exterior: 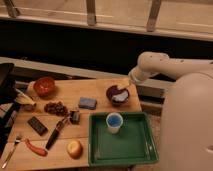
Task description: Place towel in tray
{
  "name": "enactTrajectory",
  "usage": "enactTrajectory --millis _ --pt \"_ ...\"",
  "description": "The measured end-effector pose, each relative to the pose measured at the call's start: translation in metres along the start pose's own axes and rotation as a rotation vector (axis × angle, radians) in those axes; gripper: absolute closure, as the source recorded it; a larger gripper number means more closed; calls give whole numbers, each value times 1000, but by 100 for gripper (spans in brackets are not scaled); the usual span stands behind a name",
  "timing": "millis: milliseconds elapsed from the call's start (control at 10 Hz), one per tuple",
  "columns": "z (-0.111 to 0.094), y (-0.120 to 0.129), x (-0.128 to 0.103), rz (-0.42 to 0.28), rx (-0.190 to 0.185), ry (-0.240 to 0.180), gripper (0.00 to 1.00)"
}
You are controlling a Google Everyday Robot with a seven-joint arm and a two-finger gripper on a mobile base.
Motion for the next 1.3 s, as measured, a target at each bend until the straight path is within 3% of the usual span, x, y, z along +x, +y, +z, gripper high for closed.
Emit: enactTrajectory --millis 400,600,900,1100,1300 --pt "39 5 11 13 -54 76 21" --pt "62 11 15 18 -104 114 21" --pt "83 9 24 50 -173 162 21" --pt "91 10 27 64 -197 187 22" --pt "92 11 31 71 -211 200 42"
